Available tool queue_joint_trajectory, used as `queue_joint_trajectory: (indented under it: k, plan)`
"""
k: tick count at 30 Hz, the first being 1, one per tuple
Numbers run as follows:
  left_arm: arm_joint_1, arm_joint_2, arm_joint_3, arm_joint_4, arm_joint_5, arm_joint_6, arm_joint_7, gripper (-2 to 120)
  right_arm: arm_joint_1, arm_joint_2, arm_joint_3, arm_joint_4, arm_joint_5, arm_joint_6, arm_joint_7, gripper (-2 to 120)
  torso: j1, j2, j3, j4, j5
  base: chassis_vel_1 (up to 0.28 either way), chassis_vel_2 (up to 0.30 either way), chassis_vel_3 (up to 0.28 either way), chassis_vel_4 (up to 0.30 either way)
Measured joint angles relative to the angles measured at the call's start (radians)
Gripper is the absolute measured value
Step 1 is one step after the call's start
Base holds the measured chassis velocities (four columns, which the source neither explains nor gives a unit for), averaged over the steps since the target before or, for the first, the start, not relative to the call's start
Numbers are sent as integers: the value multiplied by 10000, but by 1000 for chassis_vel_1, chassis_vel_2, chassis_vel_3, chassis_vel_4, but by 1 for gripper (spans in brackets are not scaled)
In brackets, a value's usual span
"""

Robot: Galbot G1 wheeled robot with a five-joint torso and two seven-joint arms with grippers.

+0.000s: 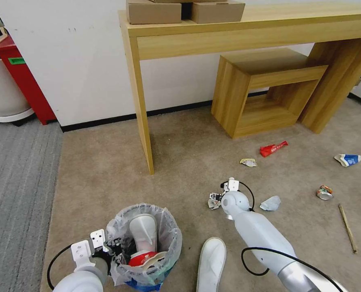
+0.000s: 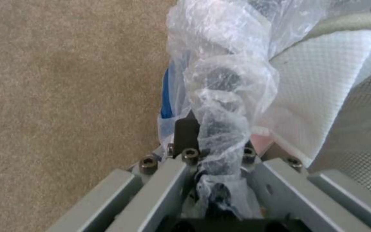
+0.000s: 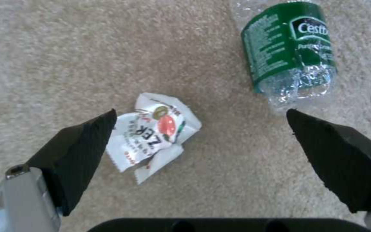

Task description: Pick up the trash bin and place the garbage on the floor into it.

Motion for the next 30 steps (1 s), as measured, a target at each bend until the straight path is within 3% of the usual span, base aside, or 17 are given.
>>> queue_joint_trajectory:
  k: [10,30]
  plan:
    - [14,35,25,-2,2,0,-25,0,206,310,-4,-1137,-855,805,-573,100,0,0,0,0,2,0,0,0,0]
    - [1,36,119,38,18,-3,-27,0,340,550,-126,-1642,-1281,1101,-788,100,0,-1,0,1,2,0,0,0,0]
